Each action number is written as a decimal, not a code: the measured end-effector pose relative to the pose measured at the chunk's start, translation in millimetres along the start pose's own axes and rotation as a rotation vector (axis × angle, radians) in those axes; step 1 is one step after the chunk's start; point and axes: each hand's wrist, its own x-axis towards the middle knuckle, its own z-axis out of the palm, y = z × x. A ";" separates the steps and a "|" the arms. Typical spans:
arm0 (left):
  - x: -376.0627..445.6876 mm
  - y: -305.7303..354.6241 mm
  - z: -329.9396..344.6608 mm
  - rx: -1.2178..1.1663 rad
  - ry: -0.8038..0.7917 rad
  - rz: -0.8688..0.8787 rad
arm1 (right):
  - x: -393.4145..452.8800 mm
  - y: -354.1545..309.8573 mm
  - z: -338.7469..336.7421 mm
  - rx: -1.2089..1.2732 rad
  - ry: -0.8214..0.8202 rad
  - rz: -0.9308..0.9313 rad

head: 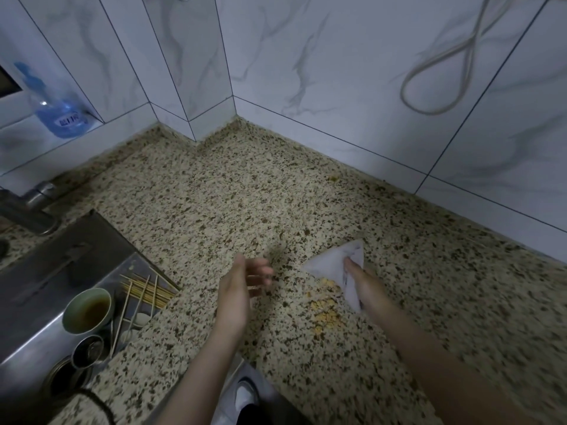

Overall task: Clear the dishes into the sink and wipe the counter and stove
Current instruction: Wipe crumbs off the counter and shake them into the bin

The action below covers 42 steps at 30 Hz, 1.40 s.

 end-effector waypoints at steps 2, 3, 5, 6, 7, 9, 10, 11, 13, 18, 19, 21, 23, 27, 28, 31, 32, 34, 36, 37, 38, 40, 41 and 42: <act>-2.0 4.0 1.3 0.002 -0.005 0.013 | 2.6 -1.2 -6.6 0.084 -0.001 0.020; -2.6 5.9 2.2 0.007 -0.008 0.015 | 2.5 -2.3 -9.9 0.125 -0.009 0.021; -3.5 9.5 4.0 0.021 -0.014 0.013 | -1.7 -8.4 -14.5 0.152 -0.001 0.017; -4.2 11.3 4.6 0.023 -0.018 0.013 | -2.8 -11.1 -17.1 0.162 0.022 0.015; -4.8 13.6 5.0 0.022 -0.021 0.017 | -4.3 -13.9 -20.1 0.173 0.050 0.002; -6.4 18.1 5.7 0.018 -0.019 0.028 | -10.0 -21.3 -25.1 0.191 0.122 -0.048; -6.7 20.1 5.7 0.017 -0.015 0.036 | -13.4 -24.8 -26.7 0.196 0.149 -0.086; -6.6 21.1 5.4 0.019 -0.013 0.043 | -16.4 -27.1 -27.7 0.175 0.175 -0.122; -6.8 22.0 5.5 0.027 -0.012 0.043 | -21.5 -27.9 -23.5 0.107 0.163 -0.154; -11.3 18.7 5.8 0.039 -0.005 0.022 | -21.4 0.7 3.7 -0.283 0.062 -0.076; -12.3 18.0 5.7 0.043 -0.004 0.020 | -22.2 4.1 6.3 -0.297 0.060 -0.068; -13.0 16.8 5.5 0.050 0.000 0.014 | -23.7 5.2 9.1 -0.279 0.063 -0.066; -12.7 15.4 6.6 0.059 0.001 0.001 | -25.6 7.1 9.1 -0.290 0.058 -0.070; -13.9 13.5 12.2 0.065 -0.030 0.000 | -30.8 19.7 8.7 -0.308 0.032 -0.055; -14.3 13.2 13.4 0.065 -0.034 0.001 | -34.2 22.3 9.4 -0.313 0.033 -0.053; -15.0 17.9 15.7 0.042 -0.030 -0.010 | -47.4 24.4 13.2 -0.316 0.042 -0.018; -15.3 21.3 15.9 0.033 -0.023 -0.010 | -50.1 24.0 14.5 -0.300 0.050 -0.004; -14.6 28.9 15.5 0.014 -0.006 0.000 | -50.7 21.3 14.3 -0.222 0.062 0.019; -14.7 37.2 13.5 -0.010 0.005 0.014 | -52.8 10.3 13.3 -0.104 0.086 0.059; -14.4 40.3 13.1 -0.016 0.003 0.023 | -51.1 5.6 10.7 -0.036 0.098 0.063; -14.7 44.2 11.8 -0.021 0.003 0.033 | -47.2 0.7 8.4 0.023 0.109 0.056; -16.4 50.2 10.0 -0.034 0.011 0.045 | -42.9 -8.5 4.3 0.110 0.128 0.052; -17.5 52.3 8.2 -0.040 0.023 0.054 | -41.5 -13.4 4.3 0.150 0.128 0.065; -18.5 52.8 6.2 -0.044 0.033 0.060 | -39.2 -15.7 4.2 0.205 0.126 0.087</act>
